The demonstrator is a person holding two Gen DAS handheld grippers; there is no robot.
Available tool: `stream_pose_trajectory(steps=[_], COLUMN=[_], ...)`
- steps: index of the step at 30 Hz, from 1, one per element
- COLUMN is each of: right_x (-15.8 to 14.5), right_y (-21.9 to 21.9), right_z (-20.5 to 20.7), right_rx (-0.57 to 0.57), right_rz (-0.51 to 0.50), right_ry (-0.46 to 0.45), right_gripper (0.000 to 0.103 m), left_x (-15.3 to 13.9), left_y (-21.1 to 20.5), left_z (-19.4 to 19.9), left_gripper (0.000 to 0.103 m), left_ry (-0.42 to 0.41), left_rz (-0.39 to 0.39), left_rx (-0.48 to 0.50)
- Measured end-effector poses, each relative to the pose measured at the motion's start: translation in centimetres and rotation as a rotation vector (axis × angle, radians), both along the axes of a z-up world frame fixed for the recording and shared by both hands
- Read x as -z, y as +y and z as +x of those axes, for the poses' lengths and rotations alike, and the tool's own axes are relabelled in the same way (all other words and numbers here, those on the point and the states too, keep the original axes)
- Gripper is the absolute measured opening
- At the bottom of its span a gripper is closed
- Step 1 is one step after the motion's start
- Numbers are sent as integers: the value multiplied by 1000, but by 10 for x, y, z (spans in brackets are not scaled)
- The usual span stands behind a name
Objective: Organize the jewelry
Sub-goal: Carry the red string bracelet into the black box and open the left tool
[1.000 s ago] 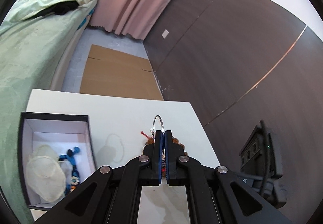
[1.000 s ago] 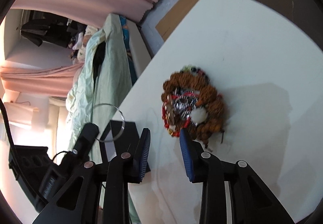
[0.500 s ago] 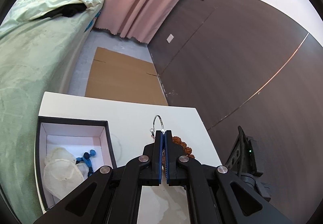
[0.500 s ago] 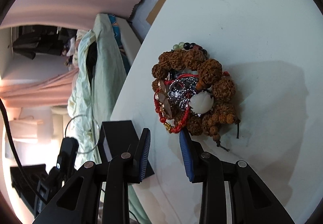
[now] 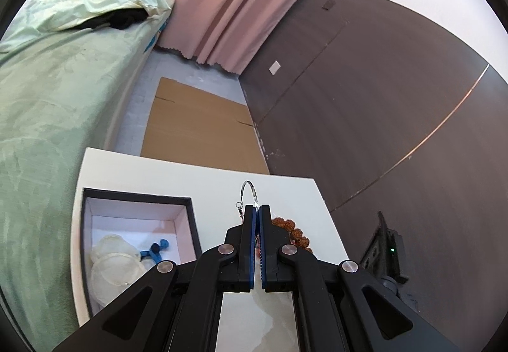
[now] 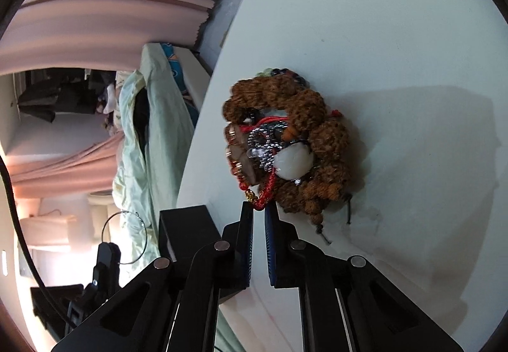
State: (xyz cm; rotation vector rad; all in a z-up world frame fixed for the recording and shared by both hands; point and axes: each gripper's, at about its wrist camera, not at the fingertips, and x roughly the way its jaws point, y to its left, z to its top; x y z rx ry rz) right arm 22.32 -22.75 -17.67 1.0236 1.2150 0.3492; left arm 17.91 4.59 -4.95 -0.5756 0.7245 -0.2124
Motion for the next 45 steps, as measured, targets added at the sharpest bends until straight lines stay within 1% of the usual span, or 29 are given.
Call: stream_pose_trajectory(steps=[2, 6, 8, 15, 18, 22, 24, 25, 27, 28, 29, 30, 32, 35, 45], right_x=[-6, -27, -37, -69, -79, -94, -100, -104, -107, -108, -109, -110, -112, -112, -99], right_y=[1, 7, 10, 10, 10, 17, 23, 26, 33, 35, 38, 41, 48, 60, 105], right_z=[-2, -4, -5, -5, -6, -12, -16, -17, -20, -22, -23, -24, -25, -26, -25], right_rx=[-15, -49, -64, -74, -75, -98, -116, -127, -145, -159, -170, -179, -198, -222, -313], right_rz=[12, -6, 4, 50, 88, 120, 139, 149, 159, 165, 170, 173, 178, 188, 216], right_ry=[-29, -114, -156, -288, -333, -400, -434, -450, -470, -482, -489, -495, -511, -523, -512], right_gripper=[9, 9, 9, 9, 9, 9, 9, 9, 9, 9, 9, 9, 9, 9, 9], left_x=[-3, -5, -5, 3, 4, 11, 16, 18, 19, 18, 17, 14, 8, 4, -1], left_y=[6, 16, 21, 25, 23, 29, 34, 35, 39, 41, 43, 48, 54, 62, 83], left_z=[-3, -7, -9, -11, -12, -12, -12, -12, -14, -17, -19, -24, -31, -36, -44], left_gripper=[1, 1, 1, 1, 1, 3, 6, 11, 32, 57, 74, 77, 78, 78, 78], left_ry=[-4, -1, 5, 57, 85, 136, 168, 174, 186, 184, 174, 151, 119, 108, 99], left_rz=[1, 9, 10, 14, 48, 14, -4, -13, -20, -23, -28, -38, -42, -32, -13], left_rx=[-15, -41, -50, -58, -60, -63, -63, -63, -70, -82, -98, -122, -143, -154, -200])
